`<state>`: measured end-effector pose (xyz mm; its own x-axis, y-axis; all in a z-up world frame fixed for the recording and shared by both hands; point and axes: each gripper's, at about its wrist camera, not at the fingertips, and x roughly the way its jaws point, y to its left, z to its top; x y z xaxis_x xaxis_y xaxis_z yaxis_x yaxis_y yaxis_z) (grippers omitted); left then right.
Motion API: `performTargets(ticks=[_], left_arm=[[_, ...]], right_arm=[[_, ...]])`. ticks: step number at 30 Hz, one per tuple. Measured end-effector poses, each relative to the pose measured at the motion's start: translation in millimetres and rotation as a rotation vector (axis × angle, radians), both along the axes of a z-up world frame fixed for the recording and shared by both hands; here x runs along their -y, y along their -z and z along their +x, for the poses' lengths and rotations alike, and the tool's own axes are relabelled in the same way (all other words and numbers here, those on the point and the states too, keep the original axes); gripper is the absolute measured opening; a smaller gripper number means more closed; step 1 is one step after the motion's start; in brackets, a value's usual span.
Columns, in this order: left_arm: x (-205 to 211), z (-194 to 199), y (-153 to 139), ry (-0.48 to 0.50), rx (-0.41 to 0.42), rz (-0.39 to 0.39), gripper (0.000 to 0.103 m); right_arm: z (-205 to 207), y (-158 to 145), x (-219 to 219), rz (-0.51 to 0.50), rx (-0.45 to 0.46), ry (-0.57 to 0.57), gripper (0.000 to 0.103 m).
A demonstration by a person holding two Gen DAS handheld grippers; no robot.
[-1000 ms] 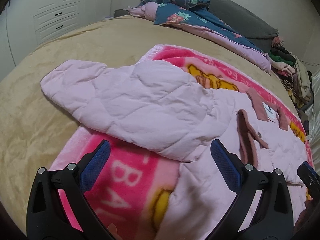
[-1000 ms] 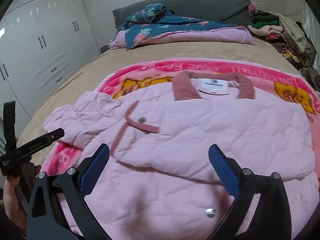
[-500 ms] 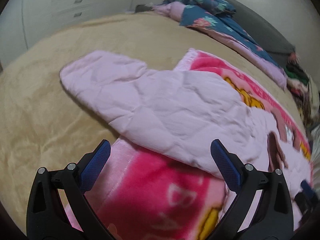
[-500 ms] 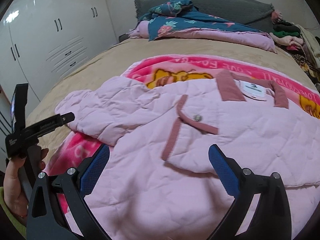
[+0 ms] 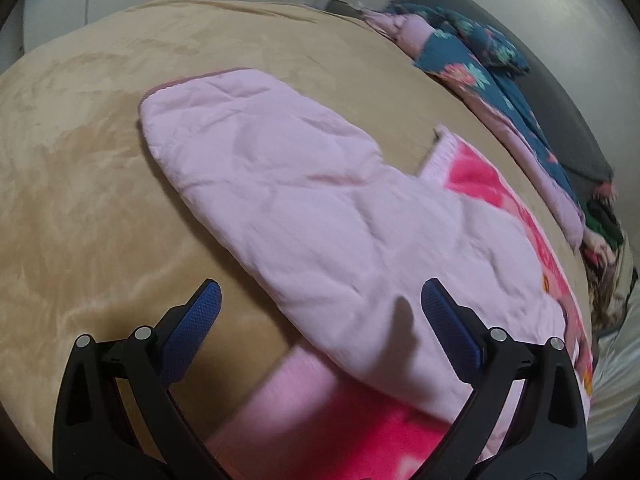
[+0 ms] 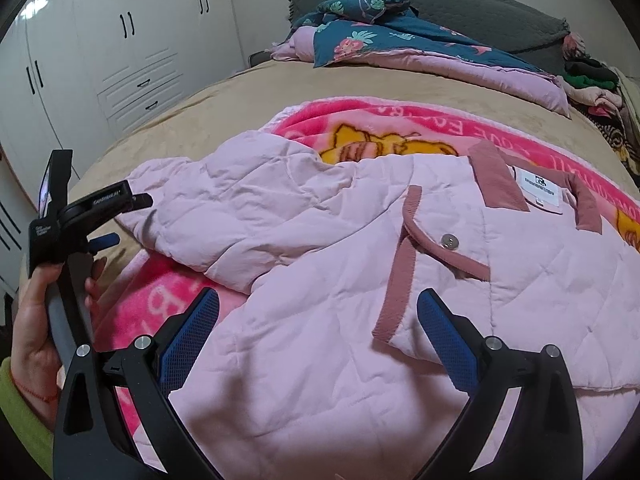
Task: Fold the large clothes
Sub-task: 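Move the left gripper to the other jacket sleeve, then grasp the sleeve cuff with the left gripper and lift it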
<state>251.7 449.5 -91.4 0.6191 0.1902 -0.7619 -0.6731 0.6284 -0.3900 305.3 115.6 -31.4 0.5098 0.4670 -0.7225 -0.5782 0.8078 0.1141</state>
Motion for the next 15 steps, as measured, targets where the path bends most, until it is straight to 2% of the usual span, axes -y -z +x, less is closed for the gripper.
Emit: performTargets(ticks=[5,7,11,12,13,14,15], left_arm=[[-27.1,-1.2,18.8,-0.051,0.046,-0.089,0.094],[-39.6,-3.8,28.3,-0.085,0.099,-0.165,0.094],[-54.1,-4.3,32.4,-0.125,0.166,-0.192,0.093],[-56.0,-3.6,32.4,-0.126,0.177,-0.194,0.090],[-56.1,-3.2,31.6,-0.127,0.192,-0.184,0.063],[-56.7,-3.9,32.0,-0.125,0.211,-0.182,0.045],[-57.6,-6.2,33.6,-0.126,0.223,-0.194,0.034]], right_arm=[[-0.7,3.8,0.2,0.004,-0.008,0.003,0.099],[-1.6,4.5,1.5,0.003,-0.006,0.004,0.099],[-3.6,4.2,10.3,0.017,-0.011,0.020,0.099],[-3.7,4.4,13.3,0.022,-0.015,0.024,0.099],[-4.0,4.3,14.6,0.024,-0.016,0.027,0.099],[-4.2,4.4,17.0,0.027,-0.017,0.029,0.099],[-4.2,4.5,19.1,0.028,-0.017,0.033,0.099]])
